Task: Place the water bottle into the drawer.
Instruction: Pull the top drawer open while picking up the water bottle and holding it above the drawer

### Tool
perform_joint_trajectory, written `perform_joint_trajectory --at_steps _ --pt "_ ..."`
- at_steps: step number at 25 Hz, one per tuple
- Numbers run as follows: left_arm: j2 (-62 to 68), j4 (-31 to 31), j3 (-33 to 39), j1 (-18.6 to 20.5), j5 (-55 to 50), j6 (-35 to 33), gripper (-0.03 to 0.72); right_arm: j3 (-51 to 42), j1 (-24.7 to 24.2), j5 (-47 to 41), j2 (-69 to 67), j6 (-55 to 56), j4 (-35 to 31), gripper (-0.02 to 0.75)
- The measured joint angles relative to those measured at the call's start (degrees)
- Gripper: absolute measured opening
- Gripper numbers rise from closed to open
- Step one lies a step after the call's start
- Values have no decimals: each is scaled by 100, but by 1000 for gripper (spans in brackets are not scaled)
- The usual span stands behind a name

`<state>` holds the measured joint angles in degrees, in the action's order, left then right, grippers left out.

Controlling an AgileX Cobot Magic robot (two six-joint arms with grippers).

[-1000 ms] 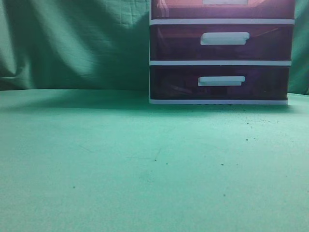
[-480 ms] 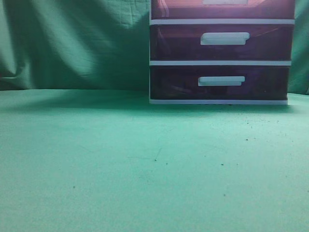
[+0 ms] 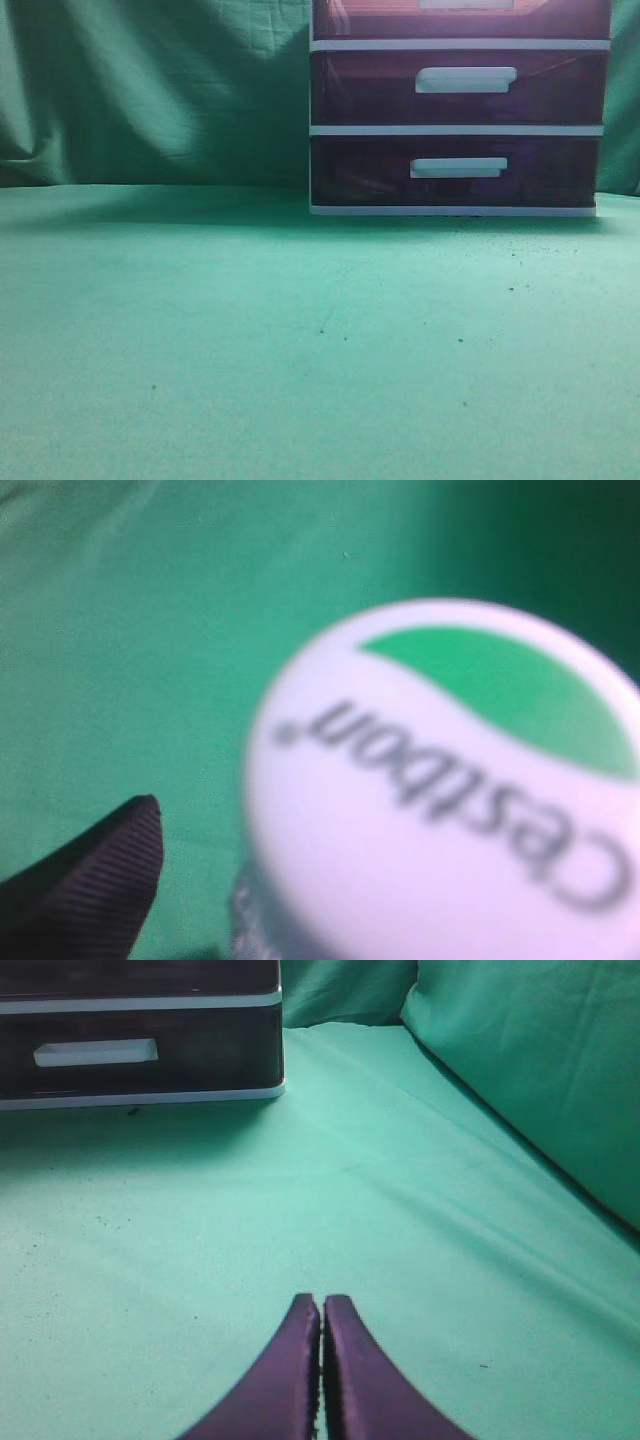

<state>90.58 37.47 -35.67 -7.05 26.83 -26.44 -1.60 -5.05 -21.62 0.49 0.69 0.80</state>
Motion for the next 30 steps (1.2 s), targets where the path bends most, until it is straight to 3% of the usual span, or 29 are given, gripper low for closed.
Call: perform_joint_trajectory --at_steps 1,3,8,10,16,22,26,30 --pt "51 0 -39 8 -79 0 594 0 0 0 0 0 0 0" --pt "138 0 -135 8 -288 0 589 0 0 0 0 0 0 0" --pt "179 -11 -206 8 -589 0 342 0 0 0 0 0 0 0" --pt "168 -23 -206 8 -613 0 286 0 0 0 0 0 0 0" --pt "-466 -23 -343 12 -1978 3 302 0 0 0 0 0 0 0" --pt "-1478 -240 -1169 12 -4375 -20 302 0 0 0 0 0 0 0" --pt "-2183 -492 -1602 12 -5140 -32 302 0 0 62 0 0 10 0" --pt "-3122 -697 -1682 12 -5477 -32 302 -13 0 1271 0 130 -277 0"
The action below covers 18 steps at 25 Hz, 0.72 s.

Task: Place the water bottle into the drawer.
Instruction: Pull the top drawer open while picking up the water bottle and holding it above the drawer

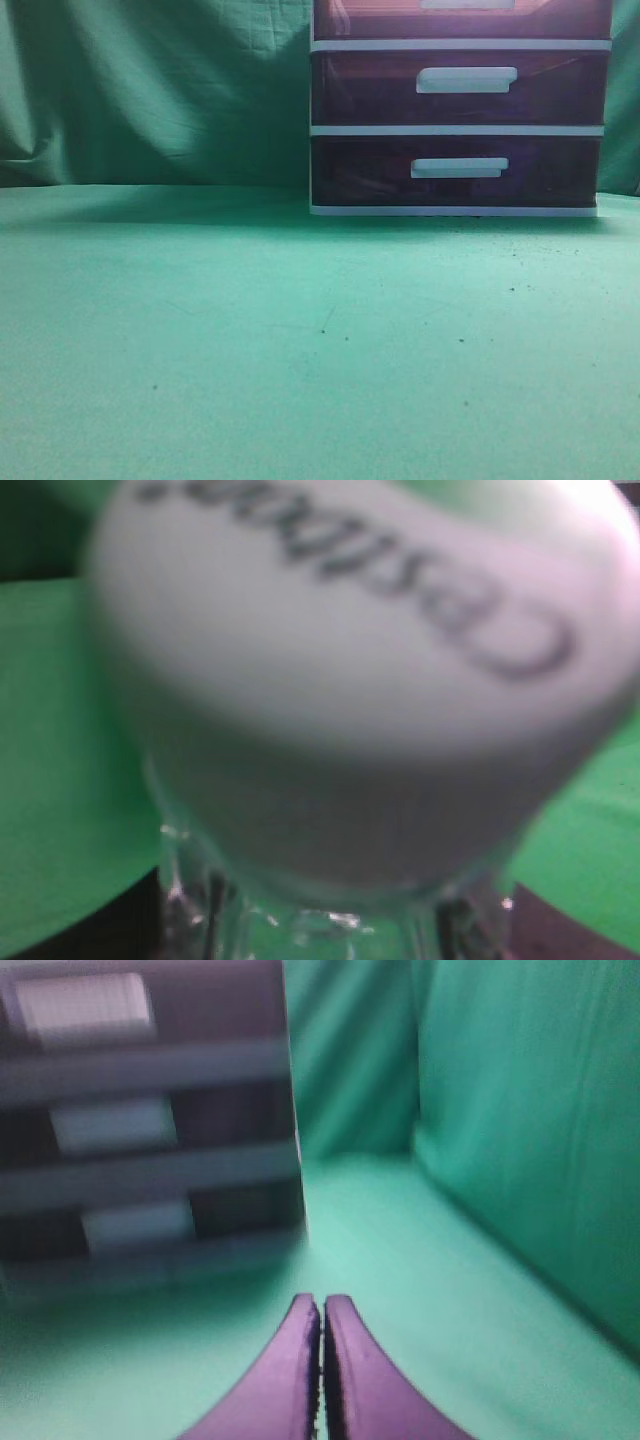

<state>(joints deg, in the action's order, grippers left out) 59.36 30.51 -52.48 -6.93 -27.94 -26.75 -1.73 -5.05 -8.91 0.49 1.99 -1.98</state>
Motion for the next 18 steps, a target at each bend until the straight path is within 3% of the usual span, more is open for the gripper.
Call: perform_joint_trajectory --at_steps 3,5,11,18 --pt "-660 -254 -9 0 -398 10 302 0 0 1850 0 302 -152 0" --pt "-963 -258 -9 0 -676 61 302 124 0 2241 5 344 -85 0" --pt "-1251 -286 -11 0 -1110 106 302 1745 0 498 -600 5 349 0" --pt "-1251 -299 -11 0 -1156 120 302 3431 30 -926 -2730 -498 802 0"
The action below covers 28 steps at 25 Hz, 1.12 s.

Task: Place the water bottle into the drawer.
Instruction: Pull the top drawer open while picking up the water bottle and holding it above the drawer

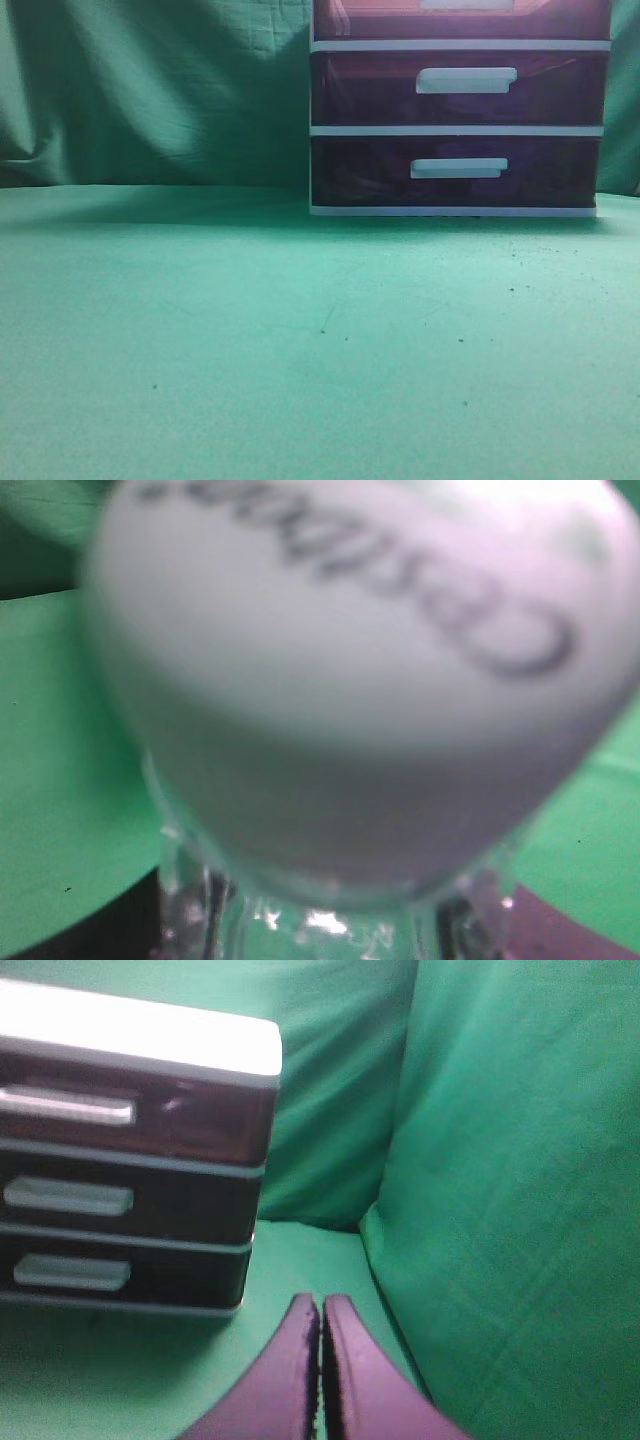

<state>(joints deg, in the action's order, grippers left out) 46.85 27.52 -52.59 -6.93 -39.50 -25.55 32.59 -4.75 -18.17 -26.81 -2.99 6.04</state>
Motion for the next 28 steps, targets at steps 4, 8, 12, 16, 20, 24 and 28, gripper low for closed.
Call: perform_joint_trajectory --at_steps 4,8,12,16,20,24,28 --pt "0 0 0 0 0 0 302 620 516 -246 -1128 -1211 68 0" --pt "53 0 0 0 0 0 302 1299 1390 -396 -2246 -2781 271 0" --pt "207 0 0 0 0 0 302 1968 1861 -393 -3414 -2783 1267 0" --pt "370 0 0 0 0 0 302 2611 1913 -157 -4552 -2454 2651 0" --pt "555 0 0 0 0 0 302 2952 1913 384 -5452 -2118 4223 0" --pt "734 0 0 0 21 0 302 3249 1923 1022 -6063 -1590 5610 89" --pt "885 -12 0 0 42 0 302 3806 1923 953 -6627 -1125 5987 240"
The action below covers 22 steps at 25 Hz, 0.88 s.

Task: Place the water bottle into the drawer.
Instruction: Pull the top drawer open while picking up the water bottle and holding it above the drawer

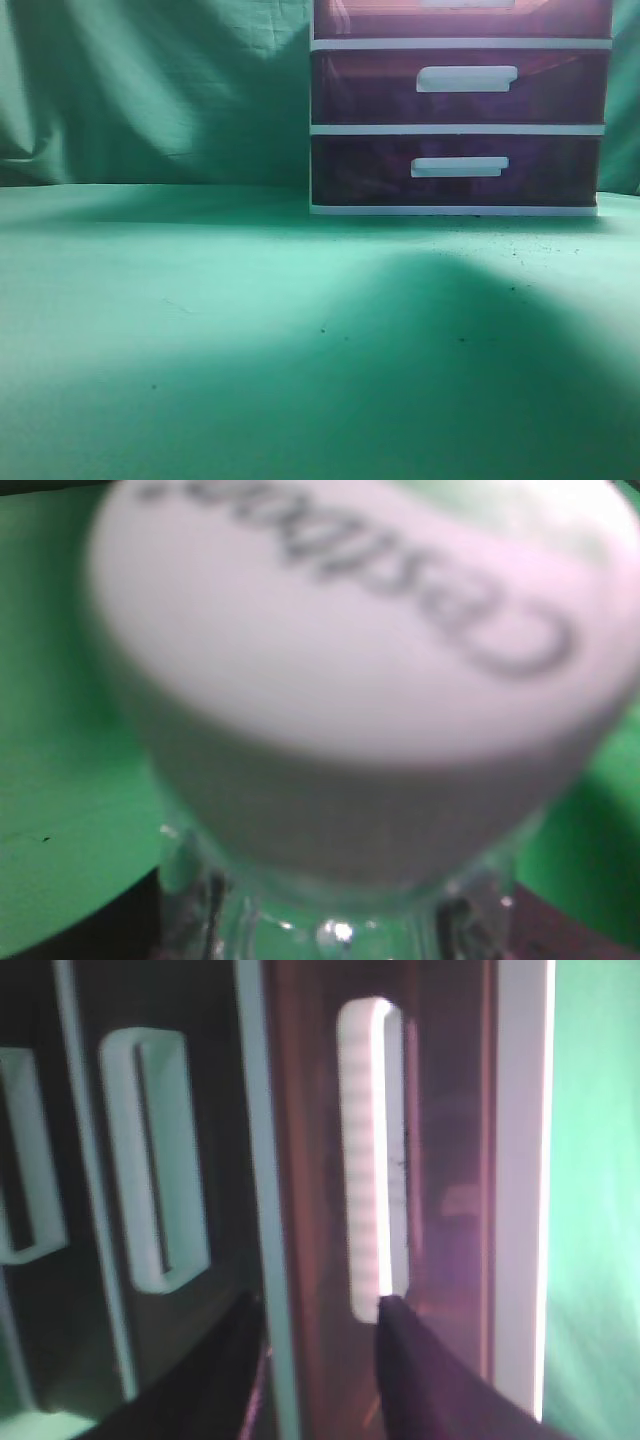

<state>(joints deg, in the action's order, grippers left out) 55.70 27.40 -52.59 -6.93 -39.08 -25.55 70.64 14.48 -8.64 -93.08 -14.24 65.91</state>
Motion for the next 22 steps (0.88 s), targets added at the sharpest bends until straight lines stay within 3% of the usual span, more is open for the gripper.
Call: perform_joint_trajectory --at_steps 3,8,9,19,22 --pt "55 -57 0 0 5 0 302 355 0 81 -294 111 349 337" --pt "168 -94 0 0 42 0 302 589 0 369 -694 183 1262 321" --pt "203 -99 0 0 42 0 302 637 0 393 -778 197 1363 347" --pt "329 -121 0 0 42 0 302 1179 0 391 -1220 760 1548 347" --pt "329 -125 0 0 46 0 302 1225 0 391 -1235 798 1602 187"
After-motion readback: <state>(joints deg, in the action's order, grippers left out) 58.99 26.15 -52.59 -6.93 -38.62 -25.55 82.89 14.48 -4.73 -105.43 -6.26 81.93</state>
